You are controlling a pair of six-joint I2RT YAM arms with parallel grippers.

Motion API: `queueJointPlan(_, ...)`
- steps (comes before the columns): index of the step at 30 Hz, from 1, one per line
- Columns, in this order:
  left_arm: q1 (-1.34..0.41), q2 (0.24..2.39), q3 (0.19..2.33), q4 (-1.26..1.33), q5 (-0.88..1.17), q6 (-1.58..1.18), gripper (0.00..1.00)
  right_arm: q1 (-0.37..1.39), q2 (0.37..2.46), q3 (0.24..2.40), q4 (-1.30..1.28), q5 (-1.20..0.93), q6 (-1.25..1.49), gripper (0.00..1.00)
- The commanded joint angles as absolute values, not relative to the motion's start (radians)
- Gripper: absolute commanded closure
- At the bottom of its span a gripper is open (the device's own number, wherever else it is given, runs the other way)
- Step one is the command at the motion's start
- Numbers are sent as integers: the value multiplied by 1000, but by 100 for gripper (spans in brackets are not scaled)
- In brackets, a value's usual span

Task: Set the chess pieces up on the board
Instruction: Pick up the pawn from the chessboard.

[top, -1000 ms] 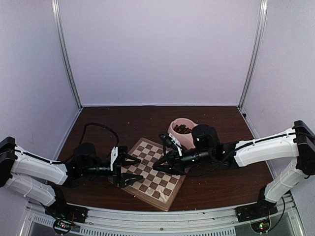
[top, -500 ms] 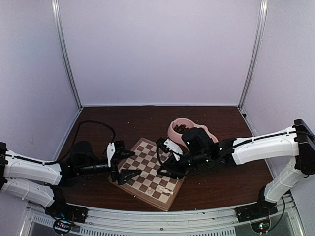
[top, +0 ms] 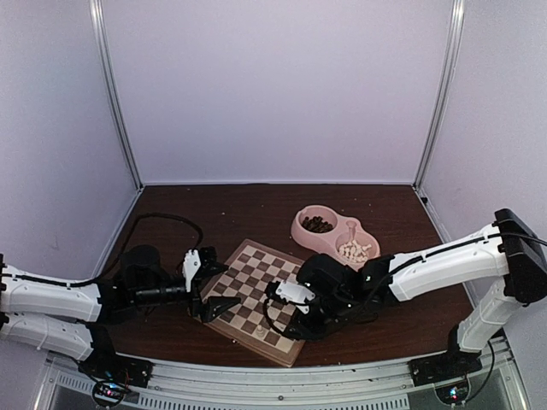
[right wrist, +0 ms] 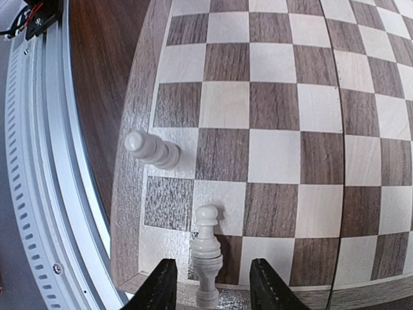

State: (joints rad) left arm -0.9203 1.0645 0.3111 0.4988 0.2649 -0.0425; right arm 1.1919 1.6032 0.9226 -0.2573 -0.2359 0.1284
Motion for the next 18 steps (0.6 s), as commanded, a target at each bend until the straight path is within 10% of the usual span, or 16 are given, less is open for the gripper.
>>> queueJointPlan(1, -925, 1052, 355, 469, 271, -10, 9, 1222, 1635, 927, -305, -165, 101, 59)
queueJointPlan(18, -925, 1004, 342, 456, 271, -9, 7, 1253, 1675, 953, -350, -106, 80, 70)
